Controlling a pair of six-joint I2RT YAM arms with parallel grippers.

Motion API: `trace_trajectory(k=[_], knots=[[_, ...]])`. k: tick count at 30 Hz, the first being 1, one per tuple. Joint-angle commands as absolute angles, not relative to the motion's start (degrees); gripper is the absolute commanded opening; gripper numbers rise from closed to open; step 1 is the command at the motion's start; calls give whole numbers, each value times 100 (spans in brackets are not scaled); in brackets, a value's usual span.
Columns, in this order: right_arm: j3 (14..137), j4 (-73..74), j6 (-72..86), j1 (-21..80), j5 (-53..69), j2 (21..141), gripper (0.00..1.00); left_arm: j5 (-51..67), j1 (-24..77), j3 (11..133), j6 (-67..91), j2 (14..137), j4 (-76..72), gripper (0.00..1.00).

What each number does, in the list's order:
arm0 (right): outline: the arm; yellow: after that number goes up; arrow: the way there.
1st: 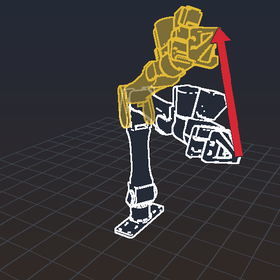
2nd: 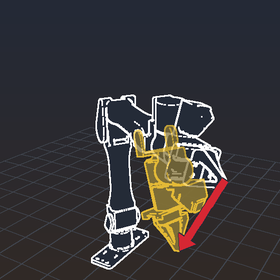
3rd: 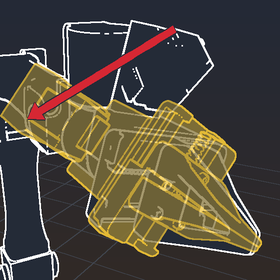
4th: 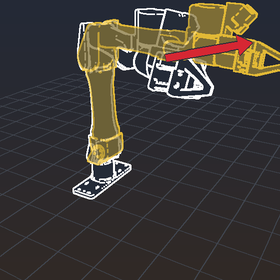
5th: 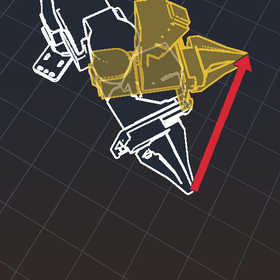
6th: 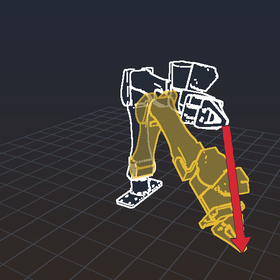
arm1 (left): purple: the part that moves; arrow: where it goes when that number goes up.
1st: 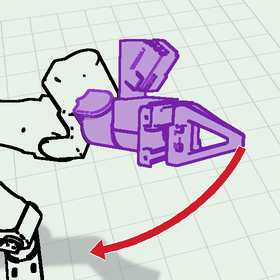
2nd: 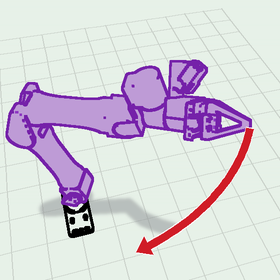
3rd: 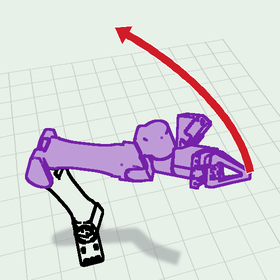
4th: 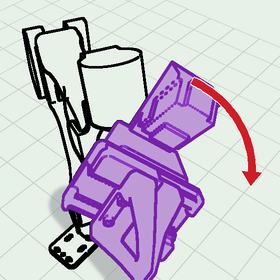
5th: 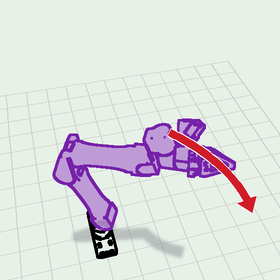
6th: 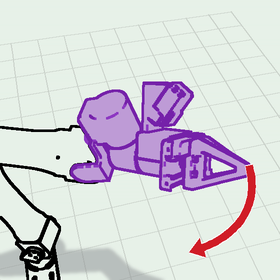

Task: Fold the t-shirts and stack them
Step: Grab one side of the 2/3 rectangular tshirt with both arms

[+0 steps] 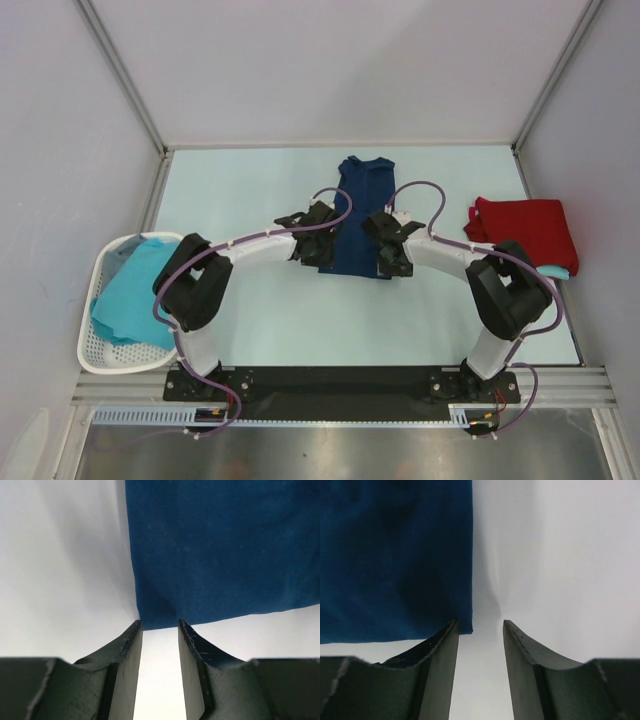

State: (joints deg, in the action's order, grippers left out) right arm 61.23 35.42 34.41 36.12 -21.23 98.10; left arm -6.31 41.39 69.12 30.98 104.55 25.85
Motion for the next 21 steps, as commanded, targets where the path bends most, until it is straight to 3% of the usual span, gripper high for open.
trace_trajectory(k=[1, 13, 21], knots=[[6302, 3340, 3384, 3586, -1969, 10063, 47, -659, 4078, 7031, 3085, 10494, 2496, 40], [6267, 3261, 3419, 3586, -1740, 10336, 43, -255, 4025, 7049, 3041, 10872, 2435, 38], [6038, 3287, 3516, 3639, -1608, 10204, 33, -141, 4034, 6900, 3067, 10846, 2408, 35]])
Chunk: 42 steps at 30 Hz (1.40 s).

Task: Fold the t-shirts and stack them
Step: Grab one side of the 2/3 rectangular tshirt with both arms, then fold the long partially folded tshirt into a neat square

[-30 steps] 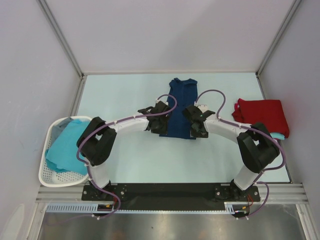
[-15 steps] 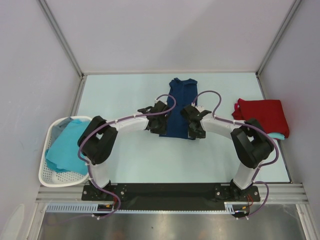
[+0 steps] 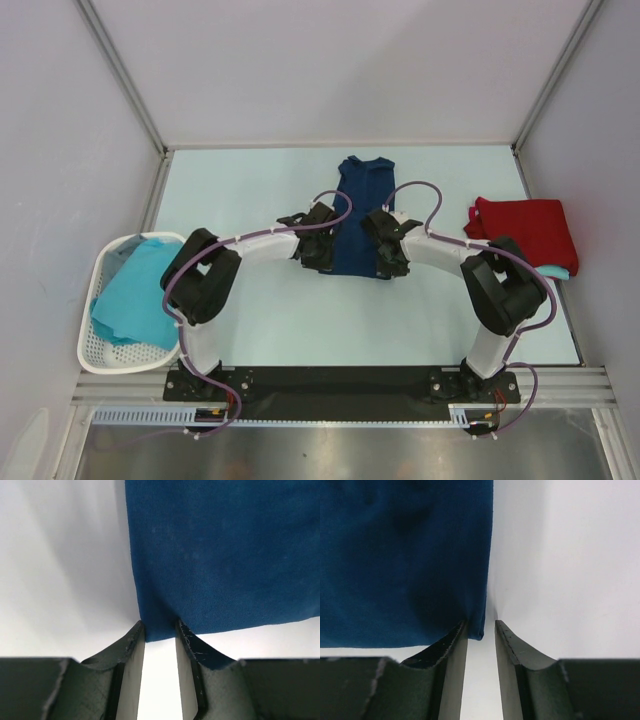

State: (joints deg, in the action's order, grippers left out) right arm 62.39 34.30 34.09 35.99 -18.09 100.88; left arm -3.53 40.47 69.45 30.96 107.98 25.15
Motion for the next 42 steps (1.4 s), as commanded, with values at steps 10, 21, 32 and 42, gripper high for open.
trace_trajectory(k=[10, 21, 32, 42], knots=[[5880, 3375, 3656, 3770, -1670, 10099, 0, -149, 4034, 6645, 3120, 10618, 2417, 10], [5485, 4236, 4499, 4517, -2171, 8772, 0, -606, 4482, 5863, 3278, 8984, 2610, 0], [5194, 5492, 5571, 5264, -2399, 7682, 0, -624, 5097, 5010, 3665, 7806, 3259, 0], [5387, 6073, 5951, 5502, -2768, 7198, 0, -904, 5203, 4956, 3806, 6891, 3814, 0]])
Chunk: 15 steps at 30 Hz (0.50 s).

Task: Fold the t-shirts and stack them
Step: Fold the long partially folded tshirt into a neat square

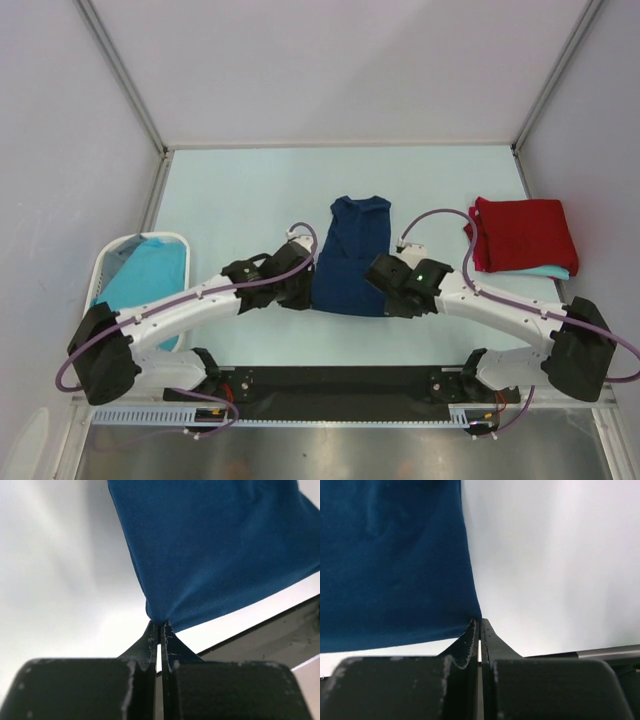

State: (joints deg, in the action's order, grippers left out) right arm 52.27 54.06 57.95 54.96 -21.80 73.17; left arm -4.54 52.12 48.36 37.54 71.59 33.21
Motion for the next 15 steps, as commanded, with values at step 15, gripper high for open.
trace_trajectory(k=[15], knots=[[7101, 5379, 4536, 4518, -3304, 8630, 0, -1354, 4615, 7443, 3076, 8911, 3718, 0]])
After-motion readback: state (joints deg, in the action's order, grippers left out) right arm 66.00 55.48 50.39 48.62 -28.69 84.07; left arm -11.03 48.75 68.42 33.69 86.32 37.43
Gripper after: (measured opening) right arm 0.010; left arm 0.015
